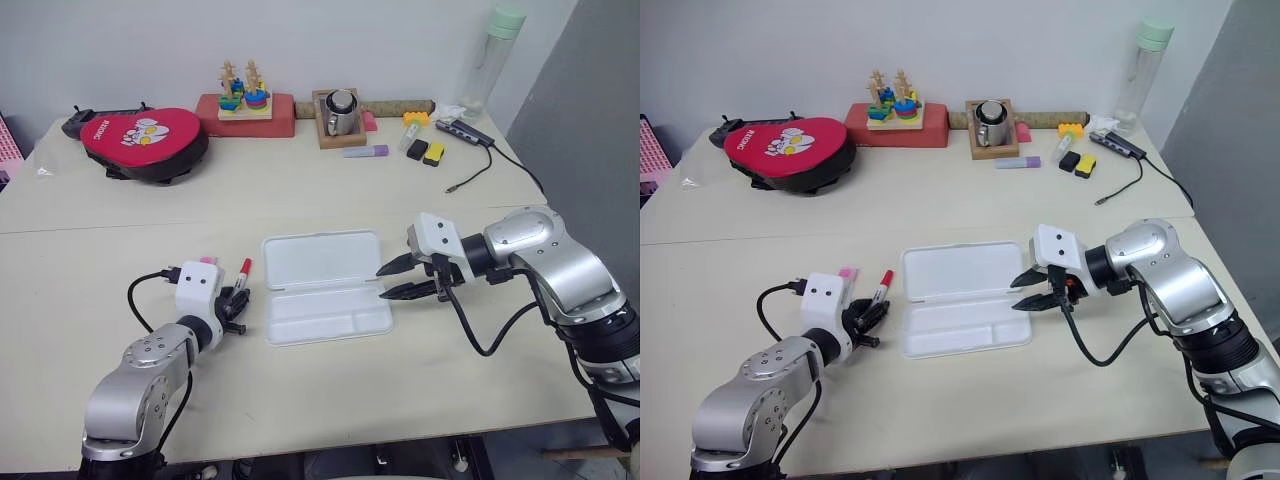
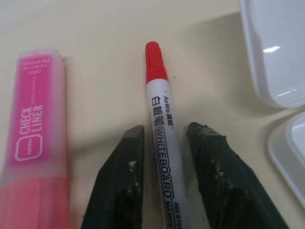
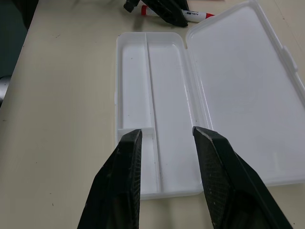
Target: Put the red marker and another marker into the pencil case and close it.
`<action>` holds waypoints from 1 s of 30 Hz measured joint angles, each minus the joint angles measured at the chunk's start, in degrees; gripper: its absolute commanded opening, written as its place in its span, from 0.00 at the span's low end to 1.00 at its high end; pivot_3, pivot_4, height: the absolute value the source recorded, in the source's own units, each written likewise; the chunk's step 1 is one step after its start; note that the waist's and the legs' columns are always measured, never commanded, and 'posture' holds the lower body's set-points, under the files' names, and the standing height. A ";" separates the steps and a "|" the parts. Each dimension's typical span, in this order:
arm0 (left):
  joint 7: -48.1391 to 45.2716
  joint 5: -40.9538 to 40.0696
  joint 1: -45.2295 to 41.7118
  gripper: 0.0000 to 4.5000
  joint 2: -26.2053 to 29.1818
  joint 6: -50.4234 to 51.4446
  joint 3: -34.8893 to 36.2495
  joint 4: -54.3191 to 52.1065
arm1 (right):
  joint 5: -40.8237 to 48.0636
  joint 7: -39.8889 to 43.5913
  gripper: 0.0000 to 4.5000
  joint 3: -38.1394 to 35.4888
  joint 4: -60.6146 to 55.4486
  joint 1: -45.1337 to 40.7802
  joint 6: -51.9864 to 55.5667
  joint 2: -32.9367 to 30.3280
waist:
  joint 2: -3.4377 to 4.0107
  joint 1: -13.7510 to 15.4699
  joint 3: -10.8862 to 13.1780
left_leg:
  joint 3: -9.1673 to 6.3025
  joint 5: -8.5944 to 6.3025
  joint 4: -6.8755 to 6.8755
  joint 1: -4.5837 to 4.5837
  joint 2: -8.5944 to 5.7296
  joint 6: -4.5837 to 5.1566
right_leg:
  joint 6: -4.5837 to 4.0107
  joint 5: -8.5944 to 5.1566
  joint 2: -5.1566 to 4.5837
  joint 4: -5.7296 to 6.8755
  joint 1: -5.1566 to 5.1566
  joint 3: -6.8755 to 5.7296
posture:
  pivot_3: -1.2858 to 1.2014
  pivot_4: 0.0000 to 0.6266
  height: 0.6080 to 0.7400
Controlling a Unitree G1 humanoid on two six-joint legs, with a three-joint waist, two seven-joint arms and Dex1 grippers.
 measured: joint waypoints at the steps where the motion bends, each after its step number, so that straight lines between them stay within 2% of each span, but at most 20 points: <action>1: 0.00 0.01 0.00 0.14 0.00 0.03 0.09 0.00 | 0.03 0.00 0.39 0.00 0.00 0.00 0.01 -0.02 | 0.00 0.00 0.00 | 0.00 0.00 0.00 0.00 0.00 0.00 | 0.00 0.00 0.00 0.00 0.00 0.00 | 0.52 0.24 1.00; 2: 0.00 0.02 0.00 0.09 0.00 0.04 0.16 0.00 | 0.04 0.00 0.39 0.00 0.00 0.00 0.01 -0.09 | 0.00 0.00 0.00 | 0.00 0.00 0.00 0.00 0.00 0.00 | 0.00 0.00 0.00 -0.01 0.00 0.00 | 0.52 0.24 1.00; 10: -0.22 0.04 0.13 0.09 0.17 -0.05 0.21 -0.01 | 0.07 0.04 0.39 0.00 0.00 0.01 0.02 -0.67 | 0.00 -0.01 0.00 | 0.00 0.00 -0.01 0.00 0.00 0.00 | 0.00 0.00 0.00 -0.02 0.00 0.00 | 0.52 0.24 1.00; 14: -2.56 -0.06 1.12 0.09 3.49 -0.19 0.45 -0.70 | 0.06 0.01 0.39 0.00 0.00 0.01 0.01 -1.01 | 0.01 -0.03 0.01 | 0.00 0.00 -0.03 0.00 0.00 0.00 | 0.00 0.00 0.00 -0.02 -0.01 0.00 | 0.52 0.24 1.00; 18: -5.61 -0.01 1.46 0.09 8.56 -0.42 1.33 -2.08 | 0.07 -0.02 0.39 0.00 0.15 0.00 -0.02 -1.03 | -0.01 -0.02 0.01 | -0.03 0.00 -0.03 -0.03 0.00 0.00 | -0.01 -0.01 0.00 -0.04 -0.01 -0.04 | 0.52 0.24 1.00; 19: -8.36 -0.08 1.67 0.09 13.23 -0.74 2.13 -3.20 | 0.06 -0.03 0.39 -0.04 0.38 0.00 -0.08 -1.14 | -0.01 -0.03 0.02 | -0.04 0.00 -0.04 -0.03 0.01 0.00 | -0.01 -0.01 0.01 -0.06 -0.03 -0.04 | 0.52 0.24 1.00; 21: -11.79 -0.15 2.04 0.09 16.21 -2.01 3.42 -4.43 | 0.05 -0.01 0.39 -0.24 0.77 0.00 -0.43 -1.14 | 0.02 -0.02 0.05 | -0.02 0.00 -0.04 -0.06 -0.01 0.00 | -0.01 -0.01 -0.02 -0.12 -0.02 -0.04 | 0.52 0.24 1.00; 24: -22.49 -1.96 2.36 0.09 26.56 -5.42 3.09 -6.41 | 0.03 -0.04 0.39 -0.90 1.33 0.01 -0.53 -1.20 | 0.04 -0.01 0.10 | 0.00 0.00 -0.07 -0.18 0.01 0.00 | -0.02 -0.02 -0.01 -0.11 -0.18 -0.05 | 0.52 0.24 1.00; 25: -25.32 -2.86 1.58 0.09 28.39 -6.58 3.21 -7.63 | 0.03 -0.05 0.39 -0.95 1.35 0.01 -0.53 -1.21 | 0.08 0.01 0.11 | 0.02 0.00 -0.08 -0.18 0.01 0.00 | -0.02 -0.02 -0.02 -0.13 -0.17 -0.03 | 0.52 0.24 1.00; 30: -34.35 -7.28 -1.88 0.09 30.72 -10.50 0.41 -10.98 | 0.01 -0.08 0.39 -0.97 1.44 0.02 -0.54 -1.23 | 0.10 0.02 0.13 | 0.02 0.00 -0.07 -0.24 0.01 0.00 | -0.01 -0.02 -0.02 -0.17 -0.19 -0.04 | 0.52 0.24 1.00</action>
